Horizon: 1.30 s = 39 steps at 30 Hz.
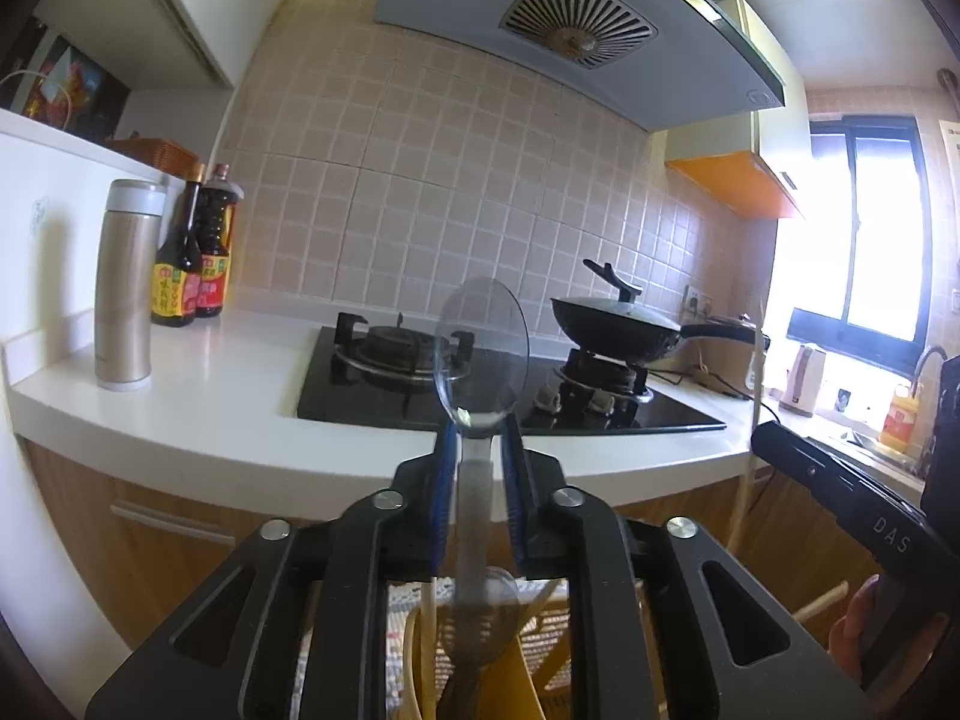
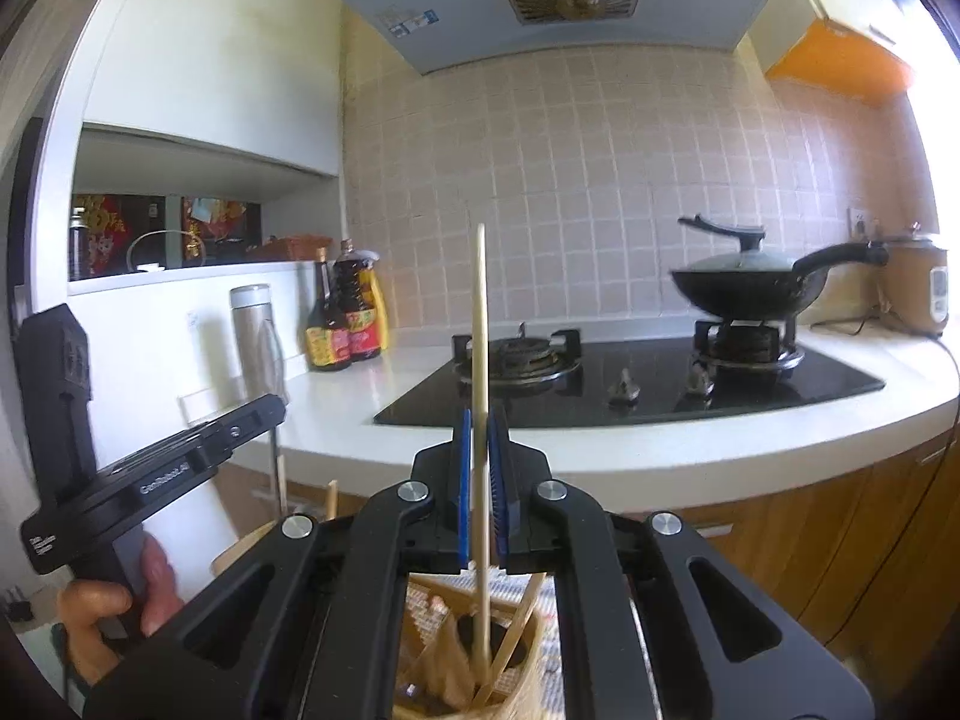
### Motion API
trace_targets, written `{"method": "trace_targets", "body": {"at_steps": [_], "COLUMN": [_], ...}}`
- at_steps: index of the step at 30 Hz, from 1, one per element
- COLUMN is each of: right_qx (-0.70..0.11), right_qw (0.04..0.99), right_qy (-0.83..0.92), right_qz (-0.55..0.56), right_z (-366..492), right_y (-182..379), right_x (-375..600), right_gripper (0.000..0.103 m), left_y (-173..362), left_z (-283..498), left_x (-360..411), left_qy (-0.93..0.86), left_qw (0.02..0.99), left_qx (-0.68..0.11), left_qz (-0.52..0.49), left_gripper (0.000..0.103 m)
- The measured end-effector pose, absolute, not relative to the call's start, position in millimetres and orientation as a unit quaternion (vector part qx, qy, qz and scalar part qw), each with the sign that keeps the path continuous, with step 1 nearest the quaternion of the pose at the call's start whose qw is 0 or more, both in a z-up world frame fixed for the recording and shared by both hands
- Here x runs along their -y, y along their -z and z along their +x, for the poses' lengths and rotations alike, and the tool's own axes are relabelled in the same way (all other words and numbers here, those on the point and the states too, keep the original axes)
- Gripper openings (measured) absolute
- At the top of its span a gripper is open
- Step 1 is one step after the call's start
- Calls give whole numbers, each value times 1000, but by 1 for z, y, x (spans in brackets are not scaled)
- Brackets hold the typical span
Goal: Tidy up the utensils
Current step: 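Carry the spoon and chopstick up and drop them into the yellow caddy, then lower both tools to the cloth and grasp a clear spoon with each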
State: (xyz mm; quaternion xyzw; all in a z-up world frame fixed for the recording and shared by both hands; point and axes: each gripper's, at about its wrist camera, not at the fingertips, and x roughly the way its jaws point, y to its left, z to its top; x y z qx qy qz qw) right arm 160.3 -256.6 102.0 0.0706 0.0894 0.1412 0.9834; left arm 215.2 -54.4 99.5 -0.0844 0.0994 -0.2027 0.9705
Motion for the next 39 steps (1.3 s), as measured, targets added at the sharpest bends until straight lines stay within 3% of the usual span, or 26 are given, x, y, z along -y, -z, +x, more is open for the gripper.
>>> {"method": "trace_targets", "body": {"at_steps": [3, 5, 7, 15, 21, 28, 39], "right_qx": [-99, -103, -106, -183, -306, -438, -480], "right_qw": [981, 980, 979, 968, 938, 877, 858], "right_qy": [-149, -148, -151, -164, -149, -163, -167], "right_qz": [80, 82, 85, 55, 64, 111, 83], "right_z": [153, 146, 135, 85, 63, 59, 48], "right_y": [-103, -106, -110, -125, -89, 2, 52], "right_x": [260, 261, 262, 244, 225, 204, 166], "right_gripper": [20, 40, 47, 47, 47, 34, 27], "left_y": [-102, -105, -109, -127, -84, 0, 44], "left_z": [207, 201, 193, 142, 117, 118, 131], "left_x": [49, 46, 39, 22, 30, 40, 55], "left_qy": [209, 213, 222, 250, 235, 230, 212], "left_qw": [969, 968, 964, 947, 925, 878, 862], "left_qx": [-99, -101, -106, -173, -292, -412, -455], "left_qz": [-88, -91, -99, -104, -66, -76, -63], "left_gripper": [39, 42, 48, 59, 59, 54, 46]}}
